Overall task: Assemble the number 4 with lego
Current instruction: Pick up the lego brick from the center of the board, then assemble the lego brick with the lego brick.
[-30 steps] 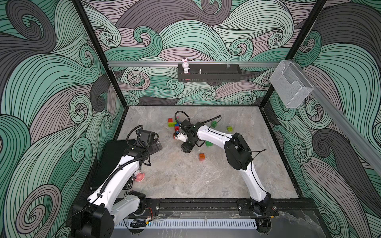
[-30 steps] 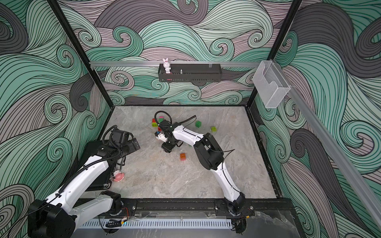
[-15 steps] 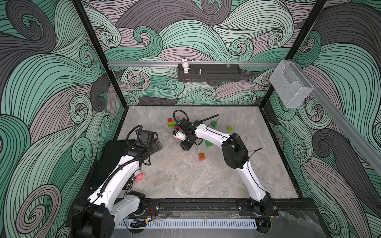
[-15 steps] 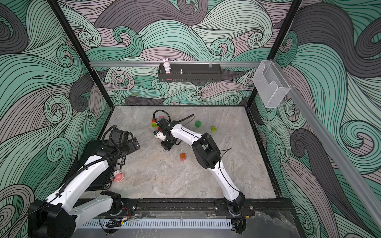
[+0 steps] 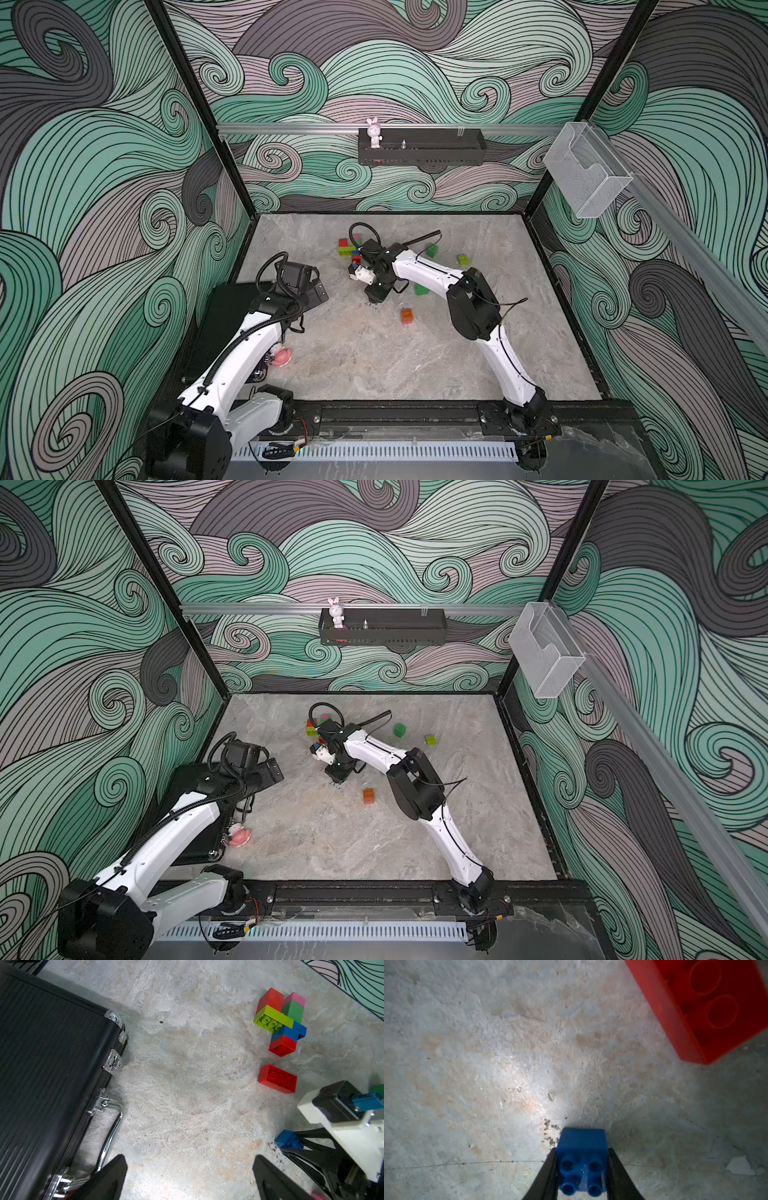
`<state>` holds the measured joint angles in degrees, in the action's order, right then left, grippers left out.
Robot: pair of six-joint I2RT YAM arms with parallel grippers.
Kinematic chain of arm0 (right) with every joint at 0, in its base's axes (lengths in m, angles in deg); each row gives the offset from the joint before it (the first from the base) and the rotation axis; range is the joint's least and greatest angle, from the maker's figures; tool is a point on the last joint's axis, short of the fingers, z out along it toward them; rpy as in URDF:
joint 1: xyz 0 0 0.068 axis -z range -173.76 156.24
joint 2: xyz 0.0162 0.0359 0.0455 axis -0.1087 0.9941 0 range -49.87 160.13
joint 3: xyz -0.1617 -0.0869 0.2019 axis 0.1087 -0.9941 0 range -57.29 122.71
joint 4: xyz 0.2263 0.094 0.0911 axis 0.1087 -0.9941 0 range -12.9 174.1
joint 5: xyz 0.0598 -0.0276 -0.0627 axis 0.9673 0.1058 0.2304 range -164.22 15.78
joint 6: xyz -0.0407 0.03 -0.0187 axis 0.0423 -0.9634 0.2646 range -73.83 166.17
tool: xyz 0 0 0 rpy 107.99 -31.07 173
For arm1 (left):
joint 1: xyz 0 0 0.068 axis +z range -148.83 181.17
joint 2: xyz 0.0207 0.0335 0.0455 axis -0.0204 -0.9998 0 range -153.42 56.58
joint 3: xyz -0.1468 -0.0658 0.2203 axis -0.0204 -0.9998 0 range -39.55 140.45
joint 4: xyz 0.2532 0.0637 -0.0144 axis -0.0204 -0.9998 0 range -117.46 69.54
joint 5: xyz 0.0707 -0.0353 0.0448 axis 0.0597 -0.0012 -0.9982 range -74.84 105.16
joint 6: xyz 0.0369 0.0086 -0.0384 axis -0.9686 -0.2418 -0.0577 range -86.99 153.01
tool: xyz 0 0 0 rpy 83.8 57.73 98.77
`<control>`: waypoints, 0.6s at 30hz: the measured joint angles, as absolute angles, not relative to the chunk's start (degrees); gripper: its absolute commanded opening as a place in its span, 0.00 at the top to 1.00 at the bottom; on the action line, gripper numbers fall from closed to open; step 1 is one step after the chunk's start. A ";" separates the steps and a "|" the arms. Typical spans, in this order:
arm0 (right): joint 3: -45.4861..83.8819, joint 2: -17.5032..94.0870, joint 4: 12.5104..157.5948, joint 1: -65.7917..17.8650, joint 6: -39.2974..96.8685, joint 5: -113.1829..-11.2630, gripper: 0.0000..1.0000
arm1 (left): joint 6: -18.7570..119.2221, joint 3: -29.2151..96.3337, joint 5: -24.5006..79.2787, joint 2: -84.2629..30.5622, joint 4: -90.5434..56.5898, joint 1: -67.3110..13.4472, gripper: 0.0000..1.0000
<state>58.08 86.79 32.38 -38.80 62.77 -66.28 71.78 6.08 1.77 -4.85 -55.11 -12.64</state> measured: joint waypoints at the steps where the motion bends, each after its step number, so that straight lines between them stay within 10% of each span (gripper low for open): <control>1: 58.08 86.79 32.38 -38.80 62.75 -66.28 0.72 | 71.78 6.08 1.95 -4.85 -55.07 -12.59 0.02; 18: 25.36 52.84 48.07 -38.03 51.16 -70.04 1.00 | 67.91 12.55 9.34 -17.77 -54.26 -18.69 0.01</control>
<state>25.36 52.84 48.07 -38.03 51.16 -70.04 67.91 12.55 9.34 -17.77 -54.26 -18.69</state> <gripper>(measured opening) 0.343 0.985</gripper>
